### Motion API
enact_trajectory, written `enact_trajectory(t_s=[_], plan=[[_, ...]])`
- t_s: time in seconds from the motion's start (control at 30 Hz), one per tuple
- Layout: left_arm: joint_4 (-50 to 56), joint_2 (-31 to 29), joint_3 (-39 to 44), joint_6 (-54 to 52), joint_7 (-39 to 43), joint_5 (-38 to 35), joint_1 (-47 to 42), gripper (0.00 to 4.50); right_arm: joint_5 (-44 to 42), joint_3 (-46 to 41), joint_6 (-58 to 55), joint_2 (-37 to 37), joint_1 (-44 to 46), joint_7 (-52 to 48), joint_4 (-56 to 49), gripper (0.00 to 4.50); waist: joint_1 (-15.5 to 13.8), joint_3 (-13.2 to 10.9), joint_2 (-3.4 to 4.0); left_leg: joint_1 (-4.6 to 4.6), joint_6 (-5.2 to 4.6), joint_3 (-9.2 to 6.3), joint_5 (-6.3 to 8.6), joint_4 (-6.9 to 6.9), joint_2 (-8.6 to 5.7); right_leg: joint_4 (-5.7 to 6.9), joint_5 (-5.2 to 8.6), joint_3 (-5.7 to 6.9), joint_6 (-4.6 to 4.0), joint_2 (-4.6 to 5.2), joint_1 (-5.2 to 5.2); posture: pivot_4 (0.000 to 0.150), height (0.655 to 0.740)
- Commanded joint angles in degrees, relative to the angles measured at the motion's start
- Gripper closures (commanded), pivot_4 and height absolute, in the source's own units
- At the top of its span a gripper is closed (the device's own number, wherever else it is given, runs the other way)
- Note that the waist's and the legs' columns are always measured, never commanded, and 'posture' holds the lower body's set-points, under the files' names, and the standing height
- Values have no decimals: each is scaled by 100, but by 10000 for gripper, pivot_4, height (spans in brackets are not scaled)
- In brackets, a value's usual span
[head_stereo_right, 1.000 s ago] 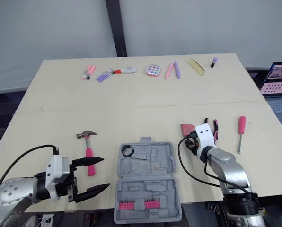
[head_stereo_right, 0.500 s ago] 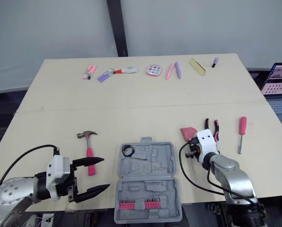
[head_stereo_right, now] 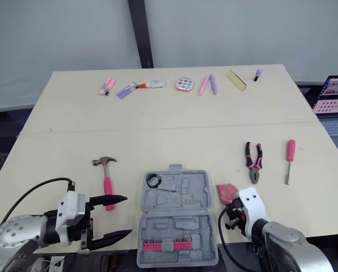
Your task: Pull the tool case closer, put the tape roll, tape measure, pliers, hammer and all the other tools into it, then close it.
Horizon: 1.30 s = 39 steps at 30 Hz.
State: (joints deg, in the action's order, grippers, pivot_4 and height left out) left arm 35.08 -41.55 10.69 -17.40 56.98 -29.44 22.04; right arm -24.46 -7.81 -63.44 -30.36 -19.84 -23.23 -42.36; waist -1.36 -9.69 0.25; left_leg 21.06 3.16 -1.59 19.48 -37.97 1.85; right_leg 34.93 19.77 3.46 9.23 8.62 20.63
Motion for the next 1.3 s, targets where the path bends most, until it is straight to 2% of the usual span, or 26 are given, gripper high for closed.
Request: enact_trajectory(t_s=[0.03, 0.23, 0.57, 0.67, 0.9, 0.93, 1.1, 1.3], plan=[[8, -93, 23, 92, 232, -162, 27, 0, -288, -226, -218, -48, -336, -94, -545, 44374, -7, 0, 0, 1, 0, 0, 0, 0, 0, 0, 0, 0, 0, 0, 0, 1500, 7400], [-44, -166, -14, 186, 473, -99, 72, 0, -493, -314, -373, -12, -677, -28, -821, 44374, 0, 0, -1, -1, -2, 0, 1, 0, 0, -19, 2, -1, -3, 0, 0, 1500, 7400], [-58, -139, -58, 239, 424, -65, 32, 0, -581, -291, -507, 54, -486, 112, -667, 44374, -1, 0, -1, -1, -3, -1, 2, 0, 0, -18, 2, -1, -4, 0, 0, 1500, 7400], [-41, -124, -75, 250, 396, -53, 42, 0, -711, -481, -738, 144, -439, 134, -667, 36355, -5, 0, -1, 0, -3, -1, 2, 0, 0, -17, 2, -1, -3, 0, 0, 1500, 7400], [-40, -58, -202, 281, 310, 4, 7, 0, -1208, -1218, -1410, 164, -509, -35, -914, 3003, -4, 1, -1, 0, -3, 0, 2, 0, 0, -17, 2, -1, -4, 0, 0, 1500, 7400], [-49, -34, -228, 318, 290, 32, -17, 0, -1270, -1294, -1454, 131, -522, -73, -938, 301, -4, 0, 0, 0, -3, -1, 2, 0, 0, -17, 2, -1, -4, 0, 0, 1500, 7400], [-92, -9, -299, 360, 293, -10, -135, 0, -1789, -1912, -1525, -272, -567, -607, -941, 301, -9, 0, -1, 0, -4, 0, 2, 0, 0, -18, 2, -2, -3, 0, -1, 1500, 7400], [-104, -113, -295, 466, 498, -48, -198, 0, -1949, -2324, -259, -1679, -792, -2304, -524, 301, -9, 0, -3, -2, -7, 4, 4, -1, 0, -21, 2, -4, -3, -1, -3, 1500, 7400]])
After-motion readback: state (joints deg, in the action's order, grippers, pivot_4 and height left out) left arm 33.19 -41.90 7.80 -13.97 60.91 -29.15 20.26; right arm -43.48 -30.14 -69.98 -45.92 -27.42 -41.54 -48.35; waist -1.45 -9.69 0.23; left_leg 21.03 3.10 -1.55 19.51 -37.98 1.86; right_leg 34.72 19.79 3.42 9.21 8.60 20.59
